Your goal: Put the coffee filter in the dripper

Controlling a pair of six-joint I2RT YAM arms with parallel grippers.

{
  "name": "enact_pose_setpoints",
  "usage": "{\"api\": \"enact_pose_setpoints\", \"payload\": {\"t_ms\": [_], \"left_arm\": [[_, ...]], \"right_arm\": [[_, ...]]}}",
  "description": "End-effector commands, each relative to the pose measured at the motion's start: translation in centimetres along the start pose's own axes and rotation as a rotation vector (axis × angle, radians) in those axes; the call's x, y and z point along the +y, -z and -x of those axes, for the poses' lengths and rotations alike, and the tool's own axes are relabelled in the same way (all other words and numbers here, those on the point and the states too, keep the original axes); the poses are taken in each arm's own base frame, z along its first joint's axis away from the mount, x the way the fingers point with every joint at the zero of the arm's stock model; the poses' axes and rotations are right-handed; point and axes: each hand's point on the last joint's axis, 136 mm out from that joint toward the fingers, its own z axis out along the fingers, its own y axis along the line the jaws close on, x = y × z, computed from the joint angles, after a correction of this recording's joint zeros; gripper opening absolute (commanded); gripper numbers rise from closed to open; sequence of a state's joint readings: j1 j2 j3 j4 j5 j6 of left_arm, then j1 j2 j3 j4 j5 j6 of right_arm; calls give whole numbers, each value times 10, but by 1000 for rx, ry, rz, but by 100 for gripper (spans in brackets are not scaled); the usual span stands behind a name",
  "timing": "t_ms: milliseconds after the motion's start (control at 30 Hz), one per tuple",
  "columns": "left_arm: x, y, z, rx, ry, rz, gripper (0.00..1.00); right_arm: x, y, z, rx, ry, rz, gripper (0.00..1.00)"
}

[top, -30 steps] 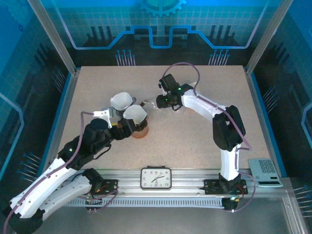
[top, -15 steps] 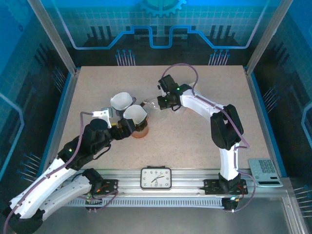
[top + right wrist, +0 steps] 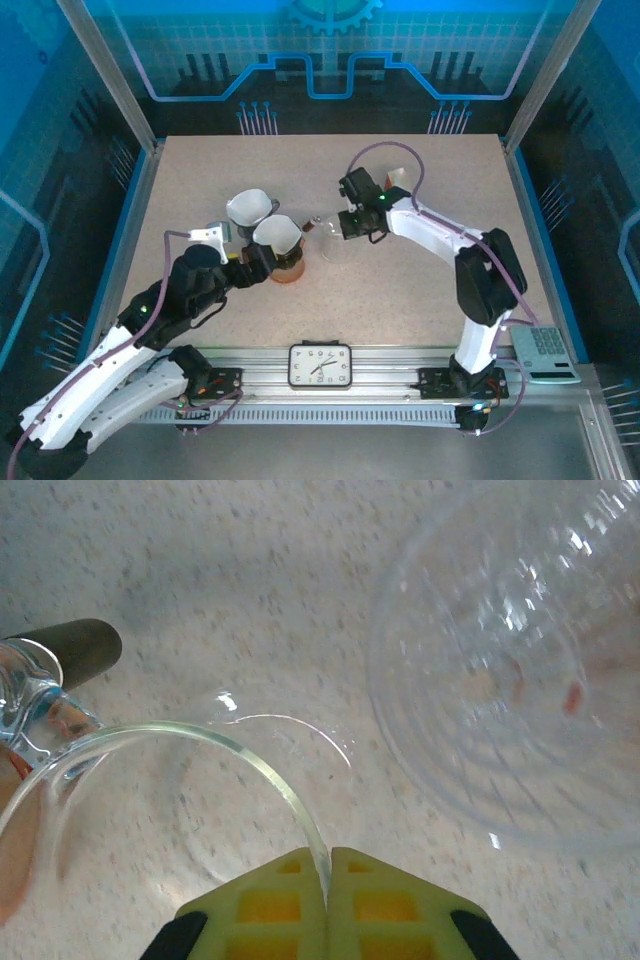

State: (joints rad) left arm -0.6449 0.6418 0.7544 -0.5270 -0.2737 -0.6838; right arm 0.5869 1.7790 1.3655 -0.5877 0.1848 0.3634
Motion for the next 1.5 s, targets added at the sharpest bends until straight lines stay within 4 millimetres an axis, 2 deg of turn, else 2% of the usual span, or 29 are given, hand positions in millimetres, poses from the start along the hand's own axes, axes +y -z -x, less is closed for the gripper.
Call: {"api": "enact_pose_setpoints", "payload": {"t_ms": [0, 167, 333, 500, 667, 800, 900, 933, 1000, 1067, 1167, 1300, 1467], "left_arm": [[8, -1, -1, -15, 25, 27, 99], [8, -1, 1, -22, 21, 26, 99], [9, -1, 3, -30, 20, 35, 99], [10, -1, 1, -26, 29, 38, 99], [10, -1, 1, -21, 36, 36, 99], [11, 0, 0, -16, 33, 41, 99], [12, 0, -1, -14, 32, 43, 99], [12, 0, -2, -14, 32, 43, 99], [12, -1, -2, -15, 32, 42, 99], [12, -2, -2, -17, 35, 38, 99], [11, -2, -1, -21, 36, 35, 99], [11, -3, -2, -19, 35, 37, 99], [12, -3, -2, -17, 38, 40, 99]], "right_arm": [[-10, 31, -10, -46, -34, -15, 2], [-14, 47, -54, -14, -25, -14, 1], [3, 57, -85, -4, 28, 24, 1], [33, 62, -95, -33, 115, 88, 1], [50, 58, -102, -23, 154, 122, 2], [54, 57, -109, -6, 177, 119, 3], [55, 58, -115, 1, 184, 127, 8], [56, 59, -116, -1, 184, 131, 12], [56, 60, -117, -6, 181, 136, 28], [55, 64, -112, -26, 173, 134, 40], [52, 74, -102, -70, 162, 134, 50], [35, 84, -80, -118, 92, 124, 55], [-11, 74, -49, -141, -103, 52, 57]]}}
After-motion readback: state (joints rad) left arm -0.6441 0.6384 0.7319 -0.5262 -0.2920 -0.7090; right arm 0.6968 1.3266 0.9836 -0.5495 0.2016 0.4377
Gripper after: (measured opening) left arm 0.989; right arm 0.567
